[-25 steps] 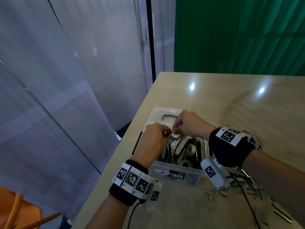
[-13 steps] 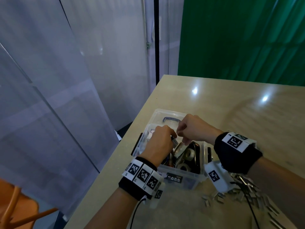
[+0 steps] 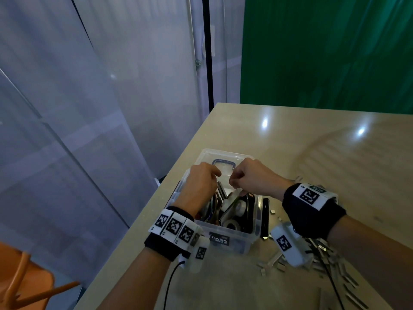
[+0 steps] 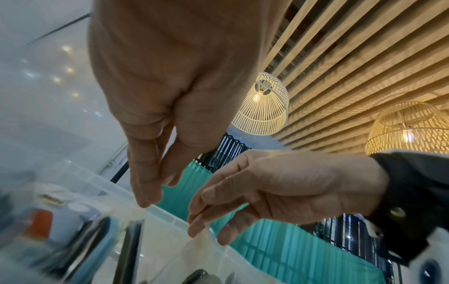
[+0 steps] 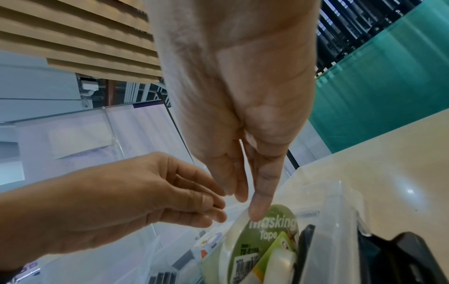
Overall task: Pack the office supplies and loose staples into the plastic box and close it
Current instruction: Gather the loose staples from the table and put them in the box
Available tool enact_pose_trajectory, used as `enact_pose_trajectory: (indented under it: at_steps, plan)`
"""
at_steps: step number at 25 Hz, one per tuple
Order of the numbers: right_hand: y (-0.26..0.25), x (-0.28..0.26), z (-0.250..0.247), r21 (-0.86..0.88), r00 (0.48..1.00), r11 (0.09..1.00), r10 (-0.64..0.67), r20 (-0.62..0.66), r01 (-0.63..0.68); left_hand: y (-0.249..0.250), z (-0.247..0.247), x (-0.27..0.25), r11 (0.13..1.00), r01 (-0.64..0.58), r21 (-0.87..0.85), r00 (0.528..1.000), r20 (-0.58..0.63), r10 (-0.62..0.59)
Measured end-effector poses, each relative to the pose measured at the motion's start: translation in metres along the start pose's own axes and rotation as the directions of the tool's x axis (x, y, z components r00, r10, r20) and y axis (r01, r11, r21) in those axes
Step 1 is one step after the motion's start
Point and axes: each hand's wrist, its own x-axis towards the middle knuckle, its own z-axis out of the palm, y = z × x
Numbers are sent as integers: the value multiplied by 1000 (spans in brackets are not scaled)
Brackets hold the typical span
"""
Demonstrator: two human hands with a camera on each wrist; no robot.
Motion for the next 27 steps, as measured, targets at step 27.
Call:
enact_pose_trajectory:
  at_steps: [27]
  plan:
    - [229, -117, -72, -397, 953, 913, 201, 227, -98, 122, 185, -67, 921, -168, 351, 809, 583, -74]
